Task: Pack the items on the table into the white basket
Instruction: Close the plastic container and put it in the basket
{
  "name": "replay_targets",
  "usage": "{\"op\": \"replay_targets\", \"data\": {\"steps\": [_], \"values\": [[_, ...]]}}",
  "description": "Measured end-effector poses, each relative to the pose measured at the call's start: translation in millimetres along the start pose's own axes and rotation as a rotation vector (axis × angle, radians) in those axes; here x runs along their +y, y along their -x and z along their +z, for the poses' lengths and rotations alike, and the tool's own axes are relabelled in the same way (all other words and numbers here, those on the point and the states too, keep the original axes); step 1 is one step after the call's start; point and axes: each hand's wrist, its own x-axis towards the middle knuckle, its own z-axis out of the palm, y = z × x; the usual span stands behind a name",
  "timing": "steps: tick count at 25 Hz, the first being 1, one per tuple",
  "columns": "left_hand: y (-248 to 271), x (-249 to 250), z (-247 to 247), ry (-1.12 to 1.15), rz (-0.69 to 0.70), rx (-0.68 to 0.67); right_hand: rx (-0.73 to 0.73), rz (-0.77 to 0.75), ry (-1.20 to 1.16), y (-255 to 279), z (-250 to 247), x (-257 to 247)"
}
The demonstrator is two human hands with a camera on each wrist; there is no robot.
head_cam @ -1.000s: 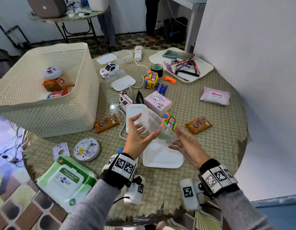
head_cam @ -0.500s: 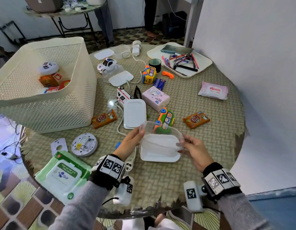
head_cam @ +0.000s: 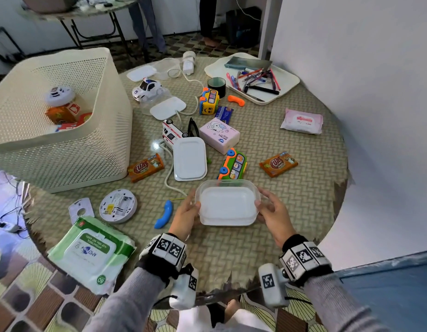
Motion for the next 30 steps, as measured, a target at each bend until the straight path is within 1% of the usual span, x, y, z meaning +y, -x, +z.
{"op": "replay_targets", "data": {"steps": [5, 8, 10, 12, 14, 15, 17, 19, 22, 26, 30], "values": [[-8.3, 6.0, -5.3, 0.068, -0.038, 0.022, -0.001, -0.011, 0.040, 2.7, 3.7, 4.4], [-11.3, 12.2, -7.1, 0.072, -0.055, 0.030, -0.001, 0.048, 0.022, 0.0, 4.3, -1.3], [-13.4, 13.9, -9.3, 0.062, -0.034, 0.046, 0.041, 0.074, 0.062, -7.4, 4.0, -7.8], [-17.2, 17.2, -13.7, 0.071, 0.003, 0.063, 0.107, 0.027, 0.113, -14.9, 7.1, -19.7], [-25.7, 23.7, -23.3, 0.084, 0.056, 0.099, 0.153, -0.051, 0.111, -22.3, 19.4, -37.3], [-32.0, 26.9, -29.3, 0.094, 0.080, 0.122, 0.156, -0.083, 0.088, -26.0, 29.3, -49.0], [-45.5, 35.1, -41.0, 0.106, 0.109, 0.159, 0.114, -0.103, -0.005, -36.0, 53.2, -70.6], [-58.2, 43.9, -50.2, 0.100, 0.118, 0.177, 0.057, -0.057, -0.054, -51.2, 78.4, -85.4], [-80.3, 55.5, -63.4, 0.077, 0.121, 0.197, -0.017, 0.047, -0.040, -84.1, 117.5, -94.1], [-109.0, 60.9, -76.7, 0.038, 0.099, 0.183, -0.106, 0.188, 0.063, -128.7, 156.4, -90.2], [-131.3, 58.4, -82.4, 0.001, 0.070, 0.116, -0.126, 0.233, 0.244, -165.0, 167.1, -78.4]]}}
